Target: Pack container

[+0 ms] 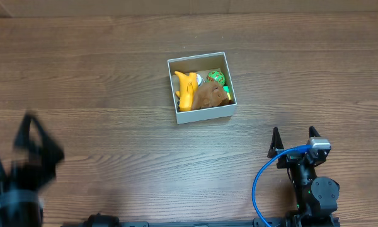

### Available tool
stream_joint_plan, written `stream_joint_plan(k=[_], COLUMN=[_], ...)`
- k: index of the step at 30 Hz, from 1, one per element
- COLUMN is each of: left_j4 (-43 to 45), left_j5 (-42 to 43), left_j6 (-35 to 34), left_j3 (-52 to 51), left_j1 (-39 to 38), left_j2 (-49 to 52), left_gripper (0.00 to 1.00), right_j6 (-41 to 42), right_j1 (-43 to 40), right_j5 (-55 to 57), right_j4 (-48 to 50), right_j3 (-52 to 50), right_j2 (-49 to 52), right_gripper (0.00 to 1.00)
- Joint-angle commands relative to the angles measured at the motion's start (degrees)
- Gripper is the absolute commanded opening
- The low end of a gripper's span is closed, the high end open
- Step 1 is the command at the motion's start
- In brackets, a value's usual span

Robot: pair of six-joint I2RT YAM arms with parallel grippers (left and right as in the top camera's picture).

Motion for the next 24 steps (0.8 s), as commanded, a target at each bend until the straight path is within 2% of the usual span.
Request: stream_joint_plan(k=[1,4,7,12,16,19,24], left_j4=[6.2,15.1,24.7,38.2,48.7,51.5,50.0], left_j5=[-0.3,0.4,1.7,5.8,10.3,12.1,13.6], left_j6=[-1.1,-1.1,-1.1,1.6,7.7,11.2,13.9], left_j3=[-18.8,-33.8,-45.8,-59.8,-67.5,-70.8,-73.7], left_j1=[0.7,2.1,2.7,2.7,2.7,2.7,2.7], left_j2=[-12.5,-20.7,-23.4,-23.6,-23.9,-25.6,-30.2], left_gripper=[1.0,1.0,1.0,1.0,1.0,1.0,1.0], right_j6=[0.3,0.3,0.3,0.3,0.3,0.3,0.3], right_j1=[-0.4,-0.4,-0.4,-0.4,-0.4,-0.4,-0.4], right_j5=[0.5,0.5,0.5,0.5,0.5,0.5,0.5], right_j4=[0.3,0.3,0.3,0.3,0.3,0.3,0.3], right_j3=[-0.2,-0.2,-0.2,-0.2,-0.2,-0.2,-0.2], right_j2=[-0.7,-0.7,-0.7,-0.7,-0.7,-0.7,-0.7], right_gripper=[1.0,1.0,1.0,1.0,1.0,1.0,1.0])
